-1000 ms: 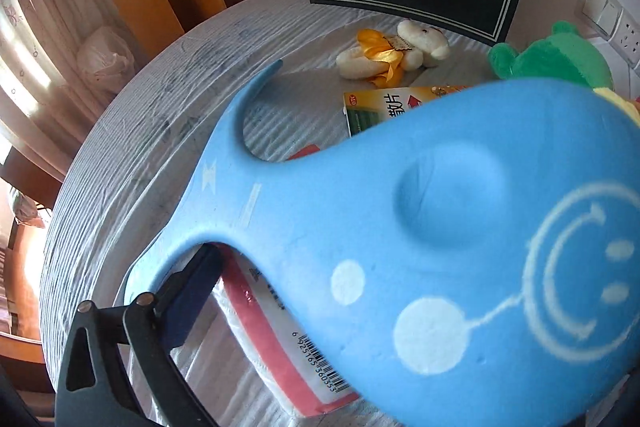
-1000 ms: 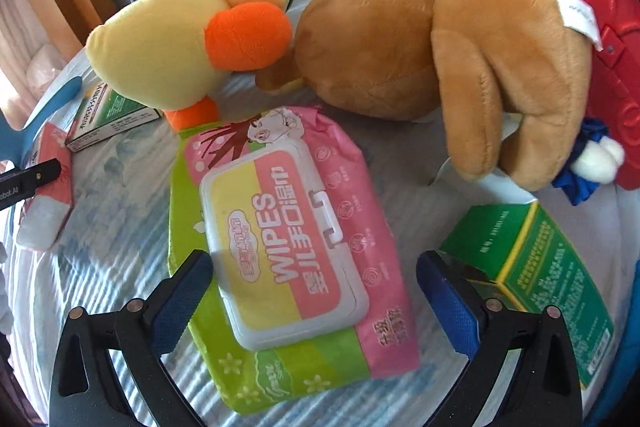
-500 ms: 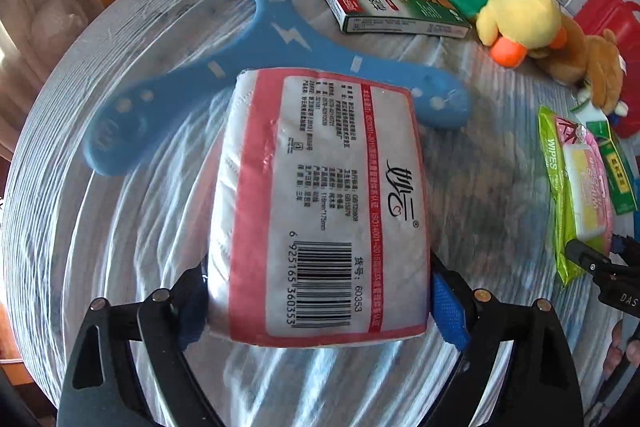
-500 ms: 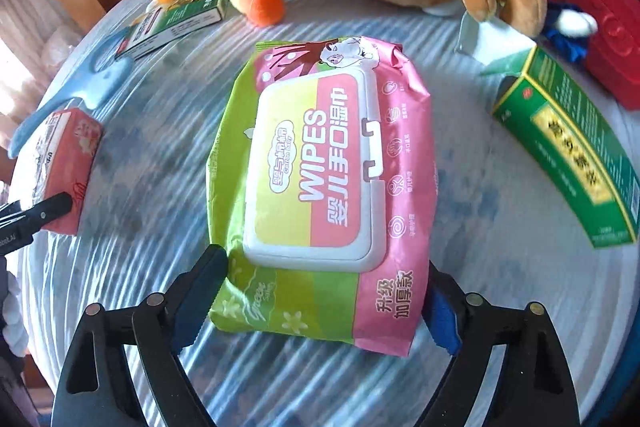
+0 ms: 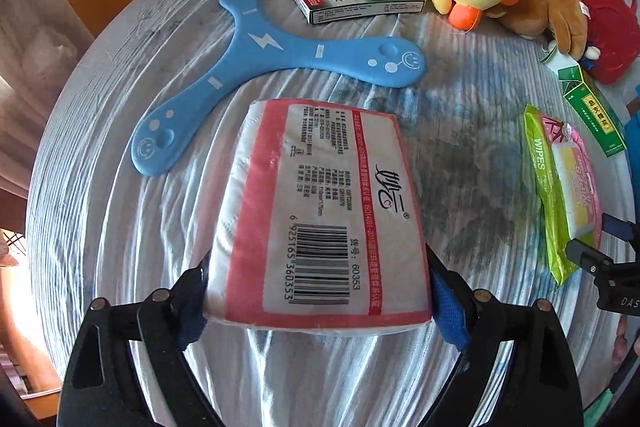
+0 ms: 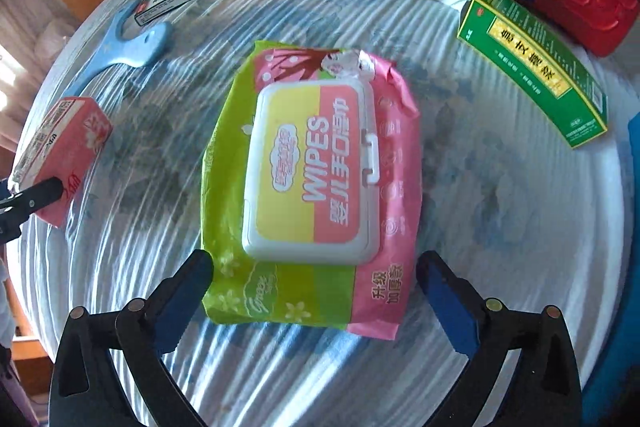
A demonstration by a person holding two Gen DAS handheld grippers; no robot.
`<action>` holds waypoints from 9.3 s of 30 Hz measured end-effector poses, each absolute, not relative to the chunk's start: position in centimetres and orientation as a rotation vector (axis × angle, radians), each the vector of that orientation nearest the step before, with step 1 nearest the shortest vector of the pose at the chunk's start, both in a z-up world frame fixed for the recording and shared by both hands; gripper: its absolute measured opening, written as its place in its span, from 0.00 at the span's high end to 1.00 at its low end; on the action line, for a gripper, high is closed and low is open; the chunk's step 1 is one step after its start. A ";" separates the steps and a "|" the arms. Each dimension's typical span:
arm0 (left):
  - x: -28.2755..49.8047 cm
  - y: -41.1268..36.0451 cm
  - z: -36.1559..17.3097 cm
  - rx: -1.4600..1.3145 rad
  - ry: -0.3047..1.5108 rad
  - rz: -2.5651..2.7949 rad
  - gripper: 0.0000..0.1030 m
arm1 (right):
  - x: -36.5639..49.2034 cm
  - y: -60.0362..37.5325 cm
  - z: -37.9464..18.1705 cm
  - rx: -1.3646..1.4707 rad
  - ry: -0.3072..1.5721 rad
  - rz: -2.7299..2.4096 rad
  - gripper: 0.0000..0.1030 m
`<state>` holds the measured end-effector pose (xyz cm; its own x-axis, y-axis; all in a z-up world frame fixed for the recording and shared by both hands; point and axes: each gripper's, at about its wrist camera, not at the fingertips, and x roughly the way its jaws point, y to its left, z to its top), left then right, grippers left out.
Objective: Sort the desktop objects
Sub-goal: 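Grasp the tissue pack with the left tool while the right tool grasps the pink wipes pack, then lift the tissue pack with the left tool while the right tool carries the wipes pack over the crate, then release the tissue pack from the left tool while the right tool drops the wipes into the crate, then grasp the ibuprofen box with the left tool while the right tool grasps the green medicine box, then lift the ibuprofen box with the left tool while the right tool carries the green box over the crate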
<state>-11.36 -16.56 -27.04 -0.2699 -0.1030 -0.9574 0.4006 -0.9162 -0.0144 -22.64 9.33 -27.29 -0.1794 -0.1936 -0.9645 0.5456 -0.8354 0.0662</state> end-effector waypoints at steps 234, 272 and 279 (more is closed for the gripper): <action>-28.1 -22.3 -26.1 1.720 0.200 -2.510 0.03 | -35.9 19.4 -26.4 1.690 0.458 -2.530 0.00; -25.8 -14.5 -22.5 1.530 0.072 -2.497 0.16 | -32.0 11.2 -24.4 1.560 0.263 -2.387 0.40; -21.0 -13.5 -20.0 1.472 0.168 -2.555 0.16 | -26.7 12.1 -20.9 1.471 0.191 -2.403 0.49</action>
